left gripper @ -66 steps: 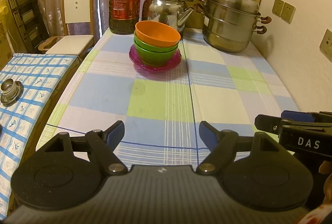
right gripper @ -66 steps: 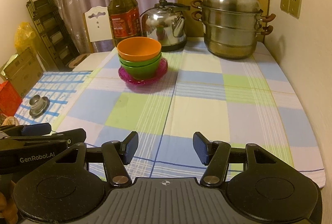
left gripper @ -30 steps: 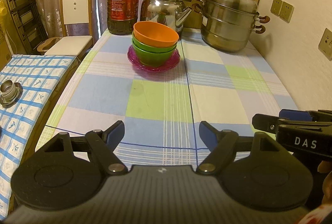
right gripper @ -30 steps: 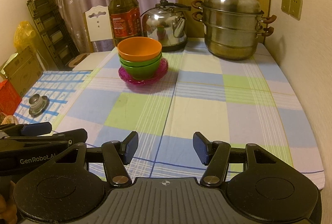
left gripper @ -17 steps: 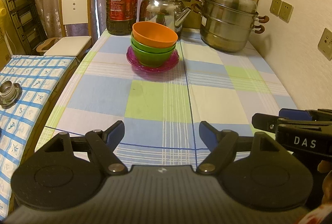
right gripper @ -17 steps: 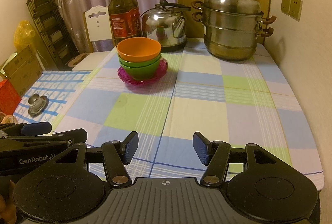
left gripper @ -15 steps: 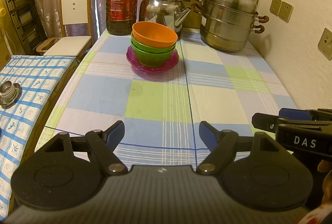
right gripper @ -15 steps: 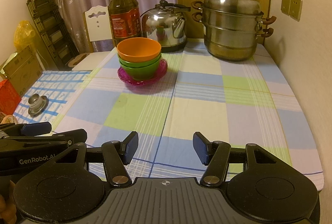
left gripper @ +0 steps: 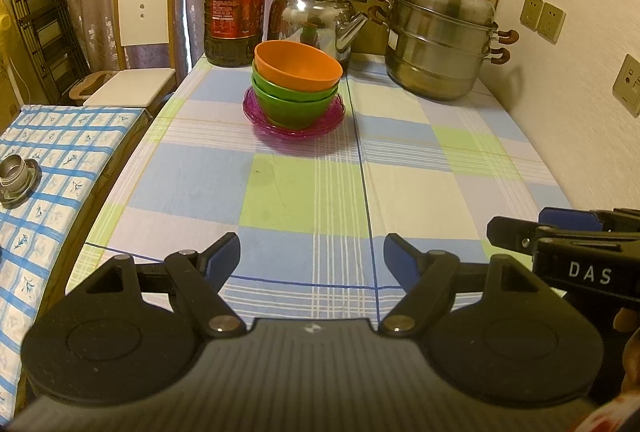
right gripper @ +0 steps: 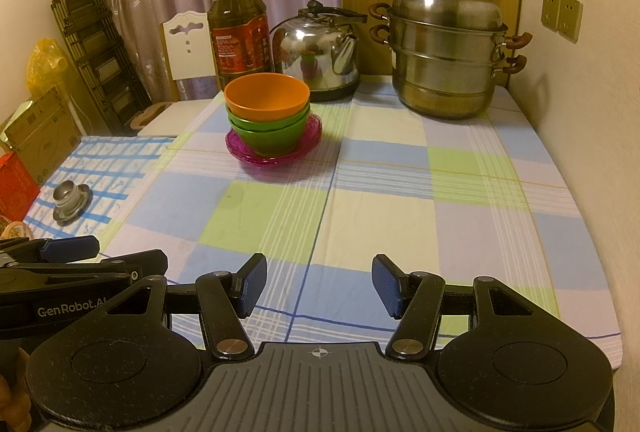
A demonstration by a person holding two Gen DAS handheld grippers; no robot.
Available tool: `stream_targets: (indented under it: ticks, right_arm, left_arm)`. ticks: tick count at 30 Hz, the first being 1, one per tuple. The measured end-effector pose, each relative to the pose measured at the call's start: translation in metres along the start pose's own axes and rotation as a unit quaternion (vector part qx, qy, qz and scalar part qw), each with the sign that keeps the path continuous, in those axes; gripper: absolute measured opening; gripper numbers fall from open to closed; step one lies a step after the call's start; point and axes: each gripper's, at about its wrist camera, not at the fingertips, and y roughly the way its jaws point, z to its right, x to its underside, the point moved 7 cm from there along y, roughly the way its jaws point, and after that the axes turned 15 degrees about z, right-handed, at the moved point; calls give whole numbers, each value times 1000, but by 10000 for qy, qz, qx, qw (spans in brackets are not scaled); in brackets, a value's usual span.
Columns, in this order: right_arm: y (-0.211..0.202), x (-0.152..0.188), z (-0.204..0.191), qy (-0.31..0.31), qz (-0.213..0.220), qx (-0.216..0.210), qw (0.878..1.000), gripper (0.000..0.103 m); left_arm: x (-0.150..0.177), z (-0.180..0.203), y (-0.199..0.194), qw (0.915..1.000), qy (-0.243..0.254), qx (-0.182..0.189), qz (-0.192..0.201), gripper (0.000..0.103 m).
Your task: Organize plates and bowls
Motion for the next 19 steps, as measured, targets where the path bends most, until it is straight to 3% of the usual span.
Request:
stream_targets:
  ticks: [19]
  right_arm:
    - [1, 0, 5, -29, -18, -4, 10000, 59]
  left_arm:
    - [-1, -3, 1, 10000, -41, 60, 35, 77]
